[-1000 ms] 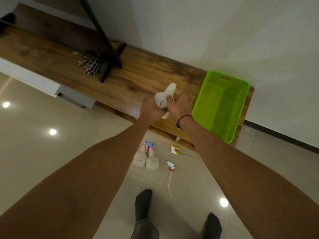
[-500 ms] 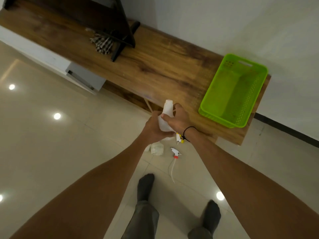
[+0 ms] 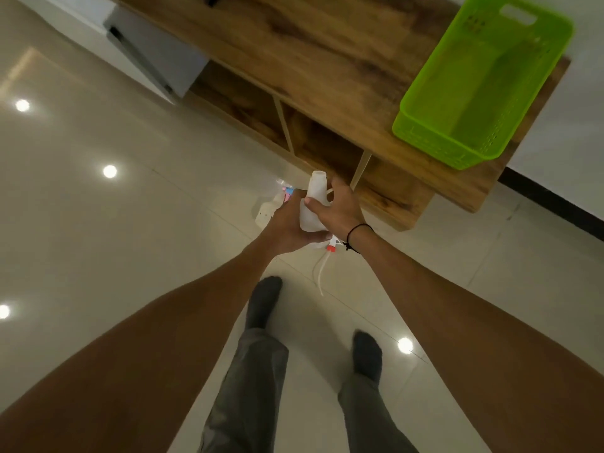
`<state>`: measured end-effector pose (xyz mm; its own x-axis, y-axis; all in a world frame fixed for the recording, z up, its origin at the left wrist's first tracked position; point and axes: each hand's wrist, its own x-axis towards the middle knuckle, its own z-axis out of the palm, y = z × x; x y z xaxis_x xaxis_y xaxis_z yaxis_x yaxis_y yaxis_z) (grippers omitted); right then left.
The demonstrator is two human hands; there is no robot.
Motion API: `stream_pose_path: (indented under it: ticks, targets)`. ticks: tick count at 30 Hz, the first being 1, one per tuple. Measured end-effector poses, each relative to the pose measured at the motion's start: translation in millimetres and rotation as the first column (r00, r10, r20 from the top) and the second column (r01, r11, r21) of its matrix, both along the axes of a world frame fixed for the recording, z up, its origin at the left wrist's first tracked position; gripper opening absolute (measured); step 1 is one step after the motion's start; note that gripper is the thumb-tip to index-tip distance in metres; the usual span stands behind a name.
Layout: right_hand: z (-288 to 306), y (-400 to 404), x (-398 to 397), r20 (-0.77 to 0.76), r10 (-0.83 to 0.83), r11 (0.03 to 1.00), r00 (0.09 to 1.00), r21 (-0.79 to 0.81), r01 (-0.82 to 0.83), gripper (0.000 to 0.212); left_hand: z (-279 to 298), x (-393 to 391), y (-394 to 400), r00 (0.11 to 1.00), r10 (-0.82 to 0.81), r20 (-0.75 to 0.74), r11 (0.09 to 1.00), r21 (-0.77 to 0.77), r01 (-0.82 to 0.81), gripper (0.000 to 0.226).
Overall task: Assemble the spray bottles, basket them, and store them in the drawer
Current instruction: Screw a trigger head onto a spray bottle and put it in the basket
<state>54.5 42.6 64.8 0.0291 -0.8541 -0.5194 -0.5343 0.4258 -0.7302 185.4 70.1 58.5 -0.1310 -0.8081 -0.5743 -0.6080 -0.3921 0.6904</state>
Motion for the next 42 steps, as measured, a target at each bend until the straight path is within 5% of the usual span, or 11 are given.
stream_pose_path:
  ticks: [9,23,28,32,36,39,42]
  targets:
    - [-45.8,40.9,-14.8,-0.018,0.237,0.970,0.971,-0.055,-0.238,0.052,-62.8,-14.4,67.3,0.989,0.142,0.037,0.984,-0.111,-0.137,0.115]
    - [-205.3,45.4,-28.7,-0.089,0.524,0.841,0.847,-0.101,-0.531,0.047,-240.6,17.5,68.3,0.990,-0.093,0.108,0.966,-0.230,0.116,0.114]
    - [-262.6,24.8,-35.1,-0.091,0.498,0.844,0.863,-0.176,-0.506,0.030,-279.7,38.9,33.3,0.966,-0.205,0.158,0.938,-0.251,0.240,0.114]
    - [-302.2,19.7,-42.7,-0.074,0.571,0.800,0.817,-0.174,-0.575,0.046,-308.4,47.8,26.8,0.935,-0.252,0.248,0.885,-0.332,0.327,0.108]
    - [-325.2,17.4,-52.5,-0.169,0.671,0.708,0.722,-0.144,-0.692,0.047,-312.4,51.7,19.9,0.889,-0.353,0.291,0.861,-0.270,0.430,0.092]
    - [-347.5,25.9,-63.6,-0.398,0.675,0.662,0.621,-0.045,-0.748,0.037,-307.9,48.1,13.9,0.856,-0.427,0.292,0.843,-0.212,0.494,0.096]
    - [-365.2,38.1,-65.6,-0.547,0.564,0.764,0.619,0.062,-0.642,0.081,-302.2,45.2,15.7,0.837,-0.461,0.295,0.837,-0.168,0.520,0.091]
